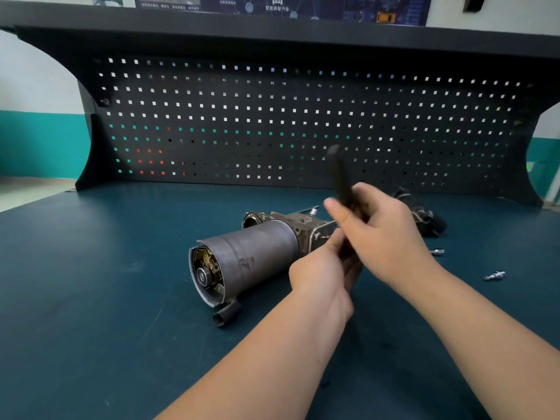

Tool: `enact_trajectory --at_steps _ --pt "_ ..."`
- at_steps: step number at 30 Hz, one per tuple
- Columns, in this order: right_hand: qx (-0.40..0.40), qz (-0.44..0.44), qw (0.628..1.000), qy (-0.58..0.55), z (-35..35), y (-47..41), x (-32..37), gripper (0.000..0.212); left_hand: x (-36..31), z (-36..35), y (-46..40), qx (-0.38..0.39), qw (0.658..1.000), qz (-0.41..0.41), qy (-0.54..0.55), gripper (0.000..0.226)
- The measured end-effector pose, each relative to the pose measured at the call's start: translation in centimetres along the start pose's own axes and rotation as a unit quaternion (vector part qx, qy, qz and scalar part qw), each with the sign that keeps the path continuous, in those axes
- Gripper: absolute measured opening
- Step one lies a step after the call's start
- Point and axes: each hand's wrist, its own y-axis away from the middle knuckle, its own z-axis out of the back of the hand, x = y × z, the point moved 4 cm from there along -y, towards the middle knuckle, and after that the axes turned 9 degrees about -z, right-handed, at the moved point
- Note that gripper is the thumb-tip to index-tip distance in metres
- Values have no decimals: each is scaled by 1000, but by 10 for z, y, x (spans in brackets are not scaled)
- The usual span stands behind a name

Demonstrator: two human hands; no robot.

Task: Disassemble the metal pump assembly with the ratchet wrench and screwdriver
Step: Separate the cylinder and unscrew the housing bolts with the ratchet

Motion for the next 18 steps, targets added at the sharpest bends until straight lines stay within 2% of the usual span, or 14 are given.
enact_trajectory --at_steps 3,7,14,17,18 --pt "13 49 996 77 -4 4 11 26 -4 -3 3 25 1000 10 16 27" --pt "-1 -10 1000 -1 2 1 7 30 -3 -1 4 12 999 25 23 17" --pt "-1 -95 988 -121 4 -3 2 28 -3 3 -2 -13 999 2 32 22" --pt "-2 -69 992 -106 1 -2 4 28 -4 0 2 0 1000 -1 16 12" --pt "-1 -37 997 -74 -2 -1 7 28 -6 -1 4 7 1000 -9 13 20"
